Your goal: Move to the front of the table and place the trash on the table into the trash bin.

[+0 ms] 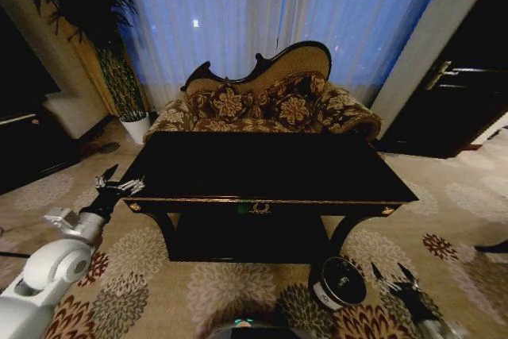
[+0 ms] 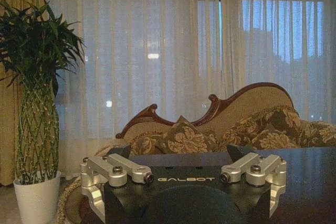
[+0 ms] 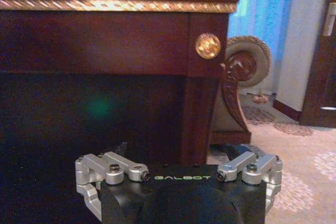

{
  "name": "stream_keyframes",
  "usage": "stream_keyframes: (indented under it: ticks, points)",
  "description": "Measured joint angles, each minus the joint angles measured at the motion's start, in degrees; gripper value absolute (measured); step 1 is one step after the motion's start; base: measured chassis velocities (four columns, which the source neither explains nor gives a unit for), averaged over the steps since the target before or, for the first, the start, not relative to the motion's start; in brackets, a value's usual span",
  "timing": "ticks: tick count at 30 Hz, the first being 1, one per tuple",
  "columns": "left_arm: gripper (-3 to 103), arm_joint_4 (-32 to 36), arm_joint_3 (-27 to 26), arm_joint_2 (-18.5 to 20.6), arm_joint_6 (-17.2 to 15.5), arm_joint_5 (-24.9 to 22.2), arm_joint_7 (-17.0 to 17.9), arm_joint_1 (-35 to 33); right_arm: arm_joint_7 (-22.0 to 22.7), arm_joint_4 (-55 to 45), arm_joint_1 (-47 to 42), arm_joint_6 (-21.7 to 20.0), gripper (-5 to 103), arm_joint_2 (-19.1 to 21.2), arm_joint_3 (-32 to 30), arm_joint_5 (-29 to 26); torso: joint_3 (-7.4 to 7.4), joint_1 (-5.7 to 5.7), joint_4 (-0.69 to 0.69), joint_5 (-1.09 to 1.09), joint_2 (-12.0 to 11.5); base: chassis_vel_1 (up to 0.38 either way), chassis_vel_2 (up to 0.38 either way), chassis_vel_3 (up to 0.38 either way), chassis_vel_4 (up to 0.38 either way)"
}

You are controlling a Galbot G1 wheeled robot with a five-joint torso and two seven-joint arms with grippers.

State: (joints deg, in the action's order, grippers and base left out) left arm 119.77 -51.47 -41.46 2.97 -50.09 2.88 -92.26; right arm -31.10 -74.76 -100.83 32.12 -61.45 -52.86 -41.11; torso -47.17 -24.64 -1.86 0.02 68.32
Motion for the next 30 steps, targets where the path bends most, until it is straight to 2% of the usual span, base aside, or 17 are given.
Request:
stream_keyframes:
  ticks: [8,15,20,24,27,29,30]
  points:
    - [100,0.0,0.0,0.0,0.0,0.0,0.0,0.0,-2.69,-10.29,-8.25,0.35,100,-3.42,-5.92,-5.92,0.0,0.0,0.0,-0.02,0.0,0.0,0.0,0.0,0.0]
    - [100,0.0,0.0,0.0,0.0,0.0,0.0,0.0,-2.62,-19.29,-11.63,-1.16,100,-3.99,-9.26,-8.56,0.0,0.0,0.01,-0.02,0.0,0.0,0.0,0.0,0.0]
    - [100,0.0,0.0,0.0,0.0,0.0,0.0,0.0,-1.11,-27.78,-14.62,-3.92,100,-3.11,-13.46,-11.94,-0.01,0.0,0.01,-0.03,0.0,0.0,0.0,0.0,0.0]
    - [100,0.0,0.0,0.0,0.0,0.0,0.0,0.0,1.48,-32.62,-16.18,-5.05,100,-1.82,-16.29,-12.83,-0.01,0.0,0.01,-0.03,0.0,0.0,0.0,0.0,0.0]
    - [100,0.0,0.0,0.0,0.0,0.0,0.0,0.0,7.15,-37.05,-15.93,-7.85,100,-0.35,-17.2,-12.79,-0.01,0.0,0.0,-0.02,0.0,0.0,0.0,0.0,0.0]
    - [100,0.0,0.0,0.0,0.0,0.0,0.0,0.0,8.83,-38.12,-15.42,-8.89,100,0.28,-17.12,-12.44,-0.01,0.0,0.0,-0.02,0.0,0.0,0.0,0.0,0.0]
    - [100,0.0,0.0,0.0,0.0,0.0,0.0,0.0,11.64,-39.76,-14.41,-10.52,100,1.27,-16.6,-11.88,-0.01,0.0,0.0,-0.02,0.0,0.0,0.0,0.0,0.0]
